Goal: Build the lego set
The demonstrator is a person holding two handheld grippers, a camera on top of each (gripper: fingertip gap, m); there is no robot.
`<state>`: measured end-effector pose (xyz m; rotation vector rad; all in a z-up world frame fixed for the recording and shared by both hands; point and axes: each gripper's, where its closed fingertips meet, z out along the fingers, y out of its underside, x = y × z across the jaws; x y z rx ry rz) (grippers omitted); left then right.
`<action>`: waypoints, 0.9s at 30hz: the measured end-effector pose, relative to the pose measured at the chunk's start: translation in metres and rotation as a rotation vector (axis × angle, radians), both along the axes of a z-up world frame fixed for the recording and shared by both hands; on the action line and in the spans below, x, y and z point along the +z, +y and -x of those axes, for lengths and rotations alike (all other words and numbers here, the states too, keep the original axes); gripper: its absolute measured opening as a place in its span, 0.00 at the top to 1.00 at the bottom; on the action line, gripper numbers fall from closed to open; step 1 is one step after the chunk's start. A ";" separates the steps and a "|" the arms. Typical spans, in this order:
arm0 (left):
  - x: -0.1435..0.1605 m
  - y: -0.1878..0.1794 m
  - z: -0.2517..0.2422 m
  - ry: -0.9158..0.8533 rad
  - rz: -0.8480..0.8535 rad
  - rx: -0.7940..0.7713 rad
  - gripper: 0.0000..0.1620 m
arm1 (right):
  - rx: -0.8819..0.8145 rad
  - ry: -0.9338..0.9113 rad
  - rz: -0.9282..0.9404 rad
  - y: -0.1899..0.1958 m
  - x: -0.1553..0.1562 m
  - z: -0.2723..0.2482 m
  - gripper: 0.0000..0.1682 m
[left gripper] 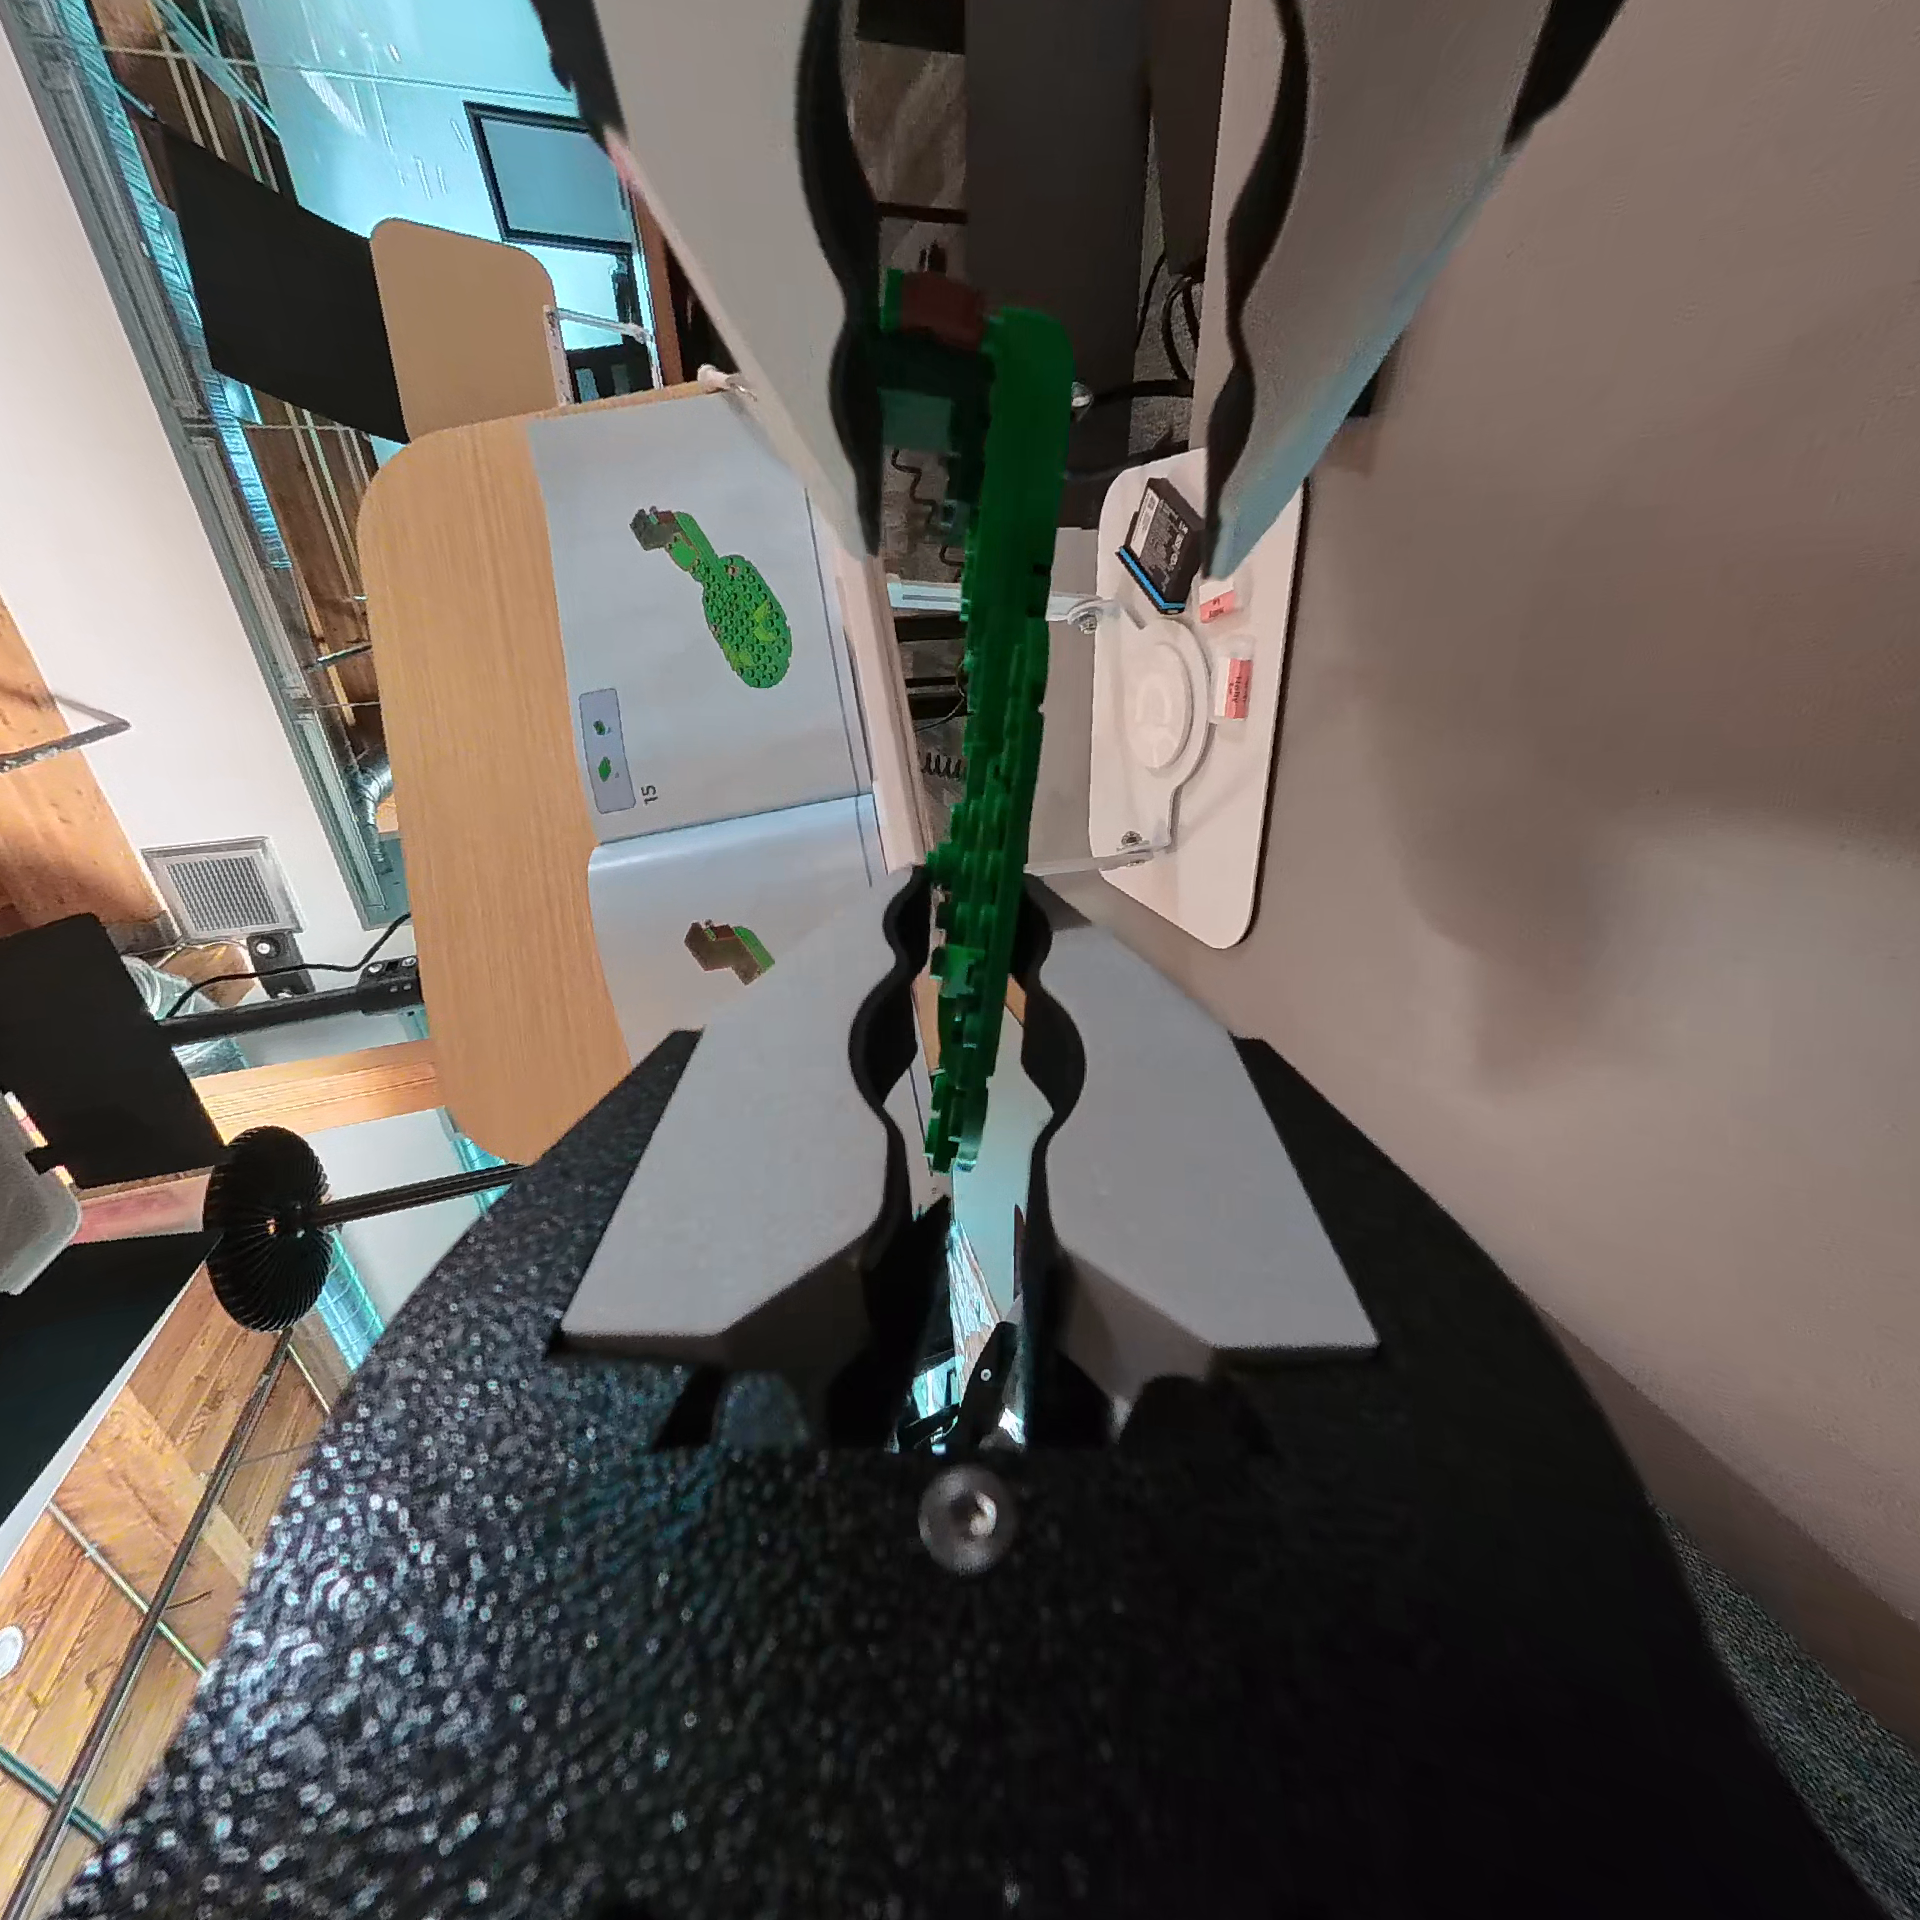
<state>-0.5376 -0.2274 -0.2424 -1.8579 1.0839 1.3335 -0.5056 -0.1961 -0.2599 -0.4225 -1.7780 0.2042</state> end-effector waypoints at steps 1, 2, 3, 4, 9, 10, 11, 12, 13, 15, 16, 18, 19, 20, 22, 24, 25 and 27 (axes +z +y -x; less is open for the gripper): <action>0.000 0.000 0.000 0.001 0.000 0.002 0.93 | -0.013 0.009 -0.013 0.002 0.000 0.001 0.69; 0.000 0.000 0.000 0.000 -0.002 0.003 0.93 | -0.026 0.012 -0.025 0.004 -0.001 0.002 0.70; 0.001 -0.001 0.001 -0.003 -0.004 0.006 0.93 | -0.035 0.010 -0.032 0.006 -0.002 0.003 0.71; 0.001 -0.001 0.001 -0.005 -0.006 0.009 0.93 | -0.041 0.009 -0.033 0.007 -0.004 0.003 0.72; 0.003 -0.003 0.004 -0.015 -0.013 0.037 0.93 | -0.067 0.024 -0.063 0.011 -0.006 0.006 0.75; 0.003 -0.003 0.005 -0.014 -0.013 0.040 0.93 | -0.072 0.029 -0.065 0.011 -0.006 0.007 0.76; 0.003 -0.003 0.005 -0.014 -0.012 0.042 0.93 | -0.075 0.030 -0.067 0.012 -0.006 0.007 0.77; 0.002 -0.003 0.005 -0.015 -0.011 0.044 0.93 | -0.077 0.033 -0.067 0.012 -0.006 0.007 0.77; 0.003 -0.003 0.005 -0.018 -0.012 0.045 0.93 | -0.079 0.040 -0.069 0.013 -0.005 0.008 0.78; 0.003 -0.003 0.004 -0.024 -0.017 0.044 0.93 | -0.087 0.071 -0.080 0.014 -0.001 0.008 0.82; 0.004 -0.003 0.004 -0.027 -0.021 0.044 0.93 | -0.093 0.093 -0.091 0.015 0.002 0.008 0.85; 0.005 -0.003 0.002 -0.027 -0.028 0.041 0.93 | -0.106 0.124 -0.112 0.017 0.006 0.009 0.89; 0.006 -0.003 0.002 -0.025 -0.031 0.043 0.93 | -0.110 0.130 -0.115 0.017 0.007 0.009 0.88; 0.007 -0.003 0.002 -0.022 -0.033 0.044 0.93 | -0.111 0.136 -0.120 0.017 0.008 0.009 0.88; 0.008 -0.003 0.002 -0.019 -0.037 0.043 0.93 | -0.108 0.147 -0.129 0.017 0.008 0.010 0.89; 0.007 -0.003 0.002 -0.020 -0.035 0.044 0.93 | -0.100 0.141 -0.132 0.017 0.008 0.010 0.89; 0.007 -0.003 0.002 -0.019 -0.031 0.042 0.93 | -0.096 0.134 -0.137 0.017 0.007 0.010 0.89; 0.005 -0.002 0.001 -0.020 -0.026 0.039 0.93 | -0.087 0.118 -0.135 0.017 0.005 0.009 0.89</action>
